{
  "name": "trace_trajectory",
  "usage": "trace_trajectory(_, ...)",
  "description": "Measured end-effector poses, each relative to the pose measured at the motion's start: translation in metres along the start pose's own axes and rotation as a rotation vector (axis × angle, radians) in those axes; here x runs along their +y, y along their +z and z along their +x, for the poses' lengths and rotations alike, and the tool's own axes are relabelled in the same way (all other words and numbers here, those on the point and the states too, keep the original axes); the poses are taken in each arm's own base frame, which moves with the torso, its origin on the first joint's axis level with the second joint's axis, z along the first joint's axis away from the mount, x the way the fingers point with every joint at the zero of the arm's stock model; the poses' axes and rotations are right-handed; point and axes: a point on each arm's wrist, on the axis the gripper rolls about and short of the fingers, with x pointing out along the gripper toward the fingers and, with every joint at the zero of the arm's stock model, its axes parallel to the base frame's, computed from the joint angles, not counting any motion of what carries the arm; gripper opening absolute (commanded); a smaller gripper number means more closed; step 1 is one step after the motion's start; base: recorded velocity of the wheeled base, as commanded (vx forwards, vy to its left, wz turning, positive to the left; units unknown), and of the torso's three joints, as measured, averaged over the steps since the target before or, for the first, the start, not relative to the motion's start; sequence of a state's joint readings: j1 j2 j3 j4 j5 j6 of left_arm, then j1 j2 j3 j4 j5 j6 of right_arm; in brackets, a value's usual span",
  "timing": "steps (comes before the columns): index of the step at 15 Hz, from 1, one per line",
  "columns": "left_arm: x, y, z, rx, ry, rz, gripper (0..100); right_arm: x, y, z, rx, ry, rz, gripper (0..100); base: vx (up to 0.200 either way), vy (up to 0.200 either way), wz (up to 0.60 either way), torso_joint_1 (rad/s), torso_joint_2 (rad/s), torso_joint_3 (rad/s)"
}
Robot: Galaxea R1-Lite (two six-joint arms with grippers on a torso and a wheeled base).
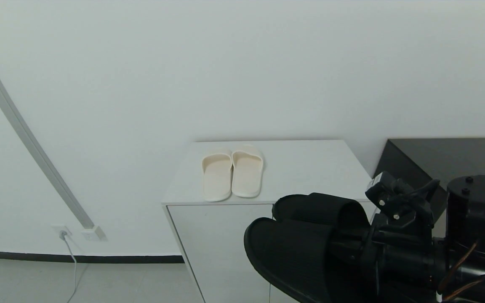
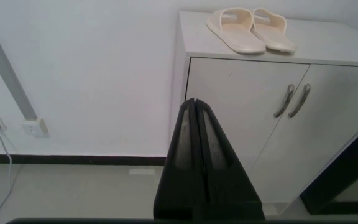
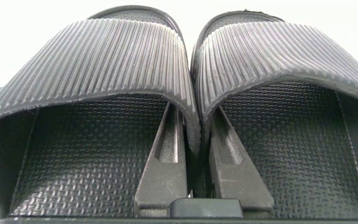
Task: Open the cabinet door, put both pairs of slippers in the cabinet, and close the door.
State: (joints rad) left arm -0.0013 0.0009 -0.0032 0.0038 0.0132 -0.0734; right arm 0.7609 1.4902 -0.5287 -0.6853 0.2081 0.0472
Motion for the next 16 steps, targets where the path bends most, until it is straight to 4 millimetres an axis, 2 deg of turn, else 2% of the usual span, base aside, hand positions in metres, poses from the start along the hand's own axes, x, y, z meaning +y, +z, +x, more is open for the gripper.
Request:
trace_trajectory(3,0.0001,0.0001,0.0000,-0.002,0.007,-0.002,0,0.0000,-0.0005,-0.0001,0.002,0.001,0.001,0,0.000,0.000,0.00,-0.067,0.14,0.086)
trace_trajectory(11,0.0001,0.0001,0.0000,-0.001,0.004,-0.001,0,0.0000,-0.0024,-0.0004,0.008,0.001,0.002,0,0.000,0.000,0.00,-0.182,0.42,0.235)
trace_trajectory(12,0.0000,0.0001,0.0000,-0.001,0.002,-0.002,100,0.0000,-0.0026,-0.0004,0.009,0.001,0.002,0,0.000,0.000,0.00,-0.242,0.55,0.315)
trace_trajectory(16,0.0001,0.0001,0.0000,-0.001,0.004,-0.003,100,0.0000,-0.0041,-0.0009,0.011,0.001,0.000,0,0.000,0.000,0.00,-0.220,0.54,0.319)
